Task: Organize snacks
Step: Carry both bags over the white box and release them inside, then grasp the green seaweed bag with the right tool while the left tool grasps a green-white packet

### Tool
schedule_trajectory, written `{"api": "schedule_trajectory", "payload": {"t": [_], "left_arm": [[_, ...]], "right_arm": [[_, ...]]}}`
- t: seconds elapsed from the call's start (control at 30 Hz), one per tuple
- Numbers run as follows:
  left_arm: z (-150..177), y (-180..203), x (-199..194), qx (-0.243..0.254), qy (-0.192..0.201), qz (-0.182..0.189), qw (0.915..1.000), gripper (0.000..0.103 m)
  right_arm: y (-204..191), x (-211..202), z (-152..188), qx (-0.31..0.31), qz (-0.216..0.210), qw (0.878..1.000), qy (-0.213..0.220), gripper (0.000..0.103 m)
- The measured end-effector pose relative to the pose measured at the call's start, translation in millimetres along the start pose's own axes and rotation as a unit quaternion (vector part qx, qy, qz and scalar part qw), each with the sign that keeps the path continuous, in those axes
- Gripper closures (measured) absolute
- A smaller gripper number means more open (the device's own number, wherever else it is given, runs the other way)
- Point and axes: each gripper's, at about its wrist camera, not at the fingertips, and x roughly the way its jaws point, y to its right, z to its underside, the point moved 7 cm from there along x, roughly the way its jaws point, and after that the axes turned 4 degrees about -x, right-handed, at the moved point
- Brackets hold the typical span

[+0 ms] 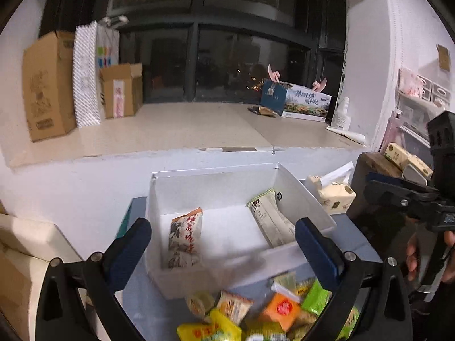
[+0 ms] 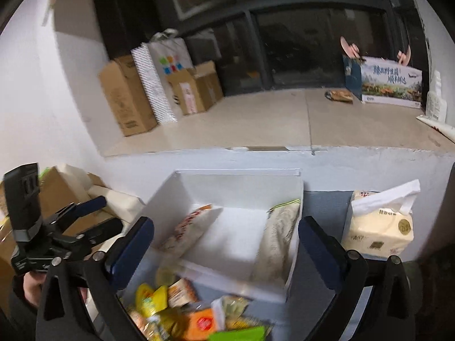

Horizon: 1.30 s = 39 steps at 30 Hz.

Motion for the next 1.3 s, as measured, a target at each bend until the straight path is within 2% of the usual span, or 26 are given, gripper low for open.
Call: {"api": "schedule_trajectory", "payload": {"t": [0.13, 0.27, 0.37, 0.4, 0.53, 0.67, 0.77, 0.93, 1.17, 1.3], "left_arm": [[28, 14, -54, 0.013, 0.042, 0.005, 0.9990, 0.000], [63, 23, -86, 0.009, 0.009, 0.011, 0.9999, 0.000], [89, 24, -107, -0.006, 0.003, 0.006, 1.0000, 0.000], [97, 25, -112, -0.012, -0.001, 0.009, 0.9999, 0.000], [129, 23, -126, -0.038, -0.019, 0.001, 0.9991, 0.000], [144, 25, -131, -0.028, -0.029, -0.020, 0.9990, 0.000], [146, 24, -133, -0.029, -0.026, -0.029, 0.9988, 0.000], [151, 16, -131, -0.040, -0.032, -0.027, 0.9983, 0.000], [161, 5, -128, -0.054, -0.042, -0.024, 0.9974, 0.000], [166, -2, -125, -0.058, -0.049, -0.033, 0.9966, 0.000]], "right_arm": [[-22, -47, 27, -0.036, 0.003, 0.999, 0.035, 0.000], [-40, -84, 70, -0.061, -0.007, 0.998, 0.034, 0.000], [-41, -100, 111, -0.069, 0.011, 0.997, 0.016, 0.000], [-38, -104, 129, -0.065, 0.020, 0.998, 0.008, 0.000], [-19, -109, 179, -0.014, 0.012, 1.000, -0.021, 0.000], [1, -95, 210, 0.005, 0.025, 0.997, -0.075, 0.000], [5, -84, 217, 0.001, 0.025, 0.996, -0.089, 0.000], [9, -54, 217, 0.009, 0.026, 0.993, -0.113, 0.000], [16, 8, 200, 0.014, 0.029, 0.989, -0.146, 0.000], [19, 43, 209, 0.016, 0.022, 0.982, -0.188, 0.000]]}}
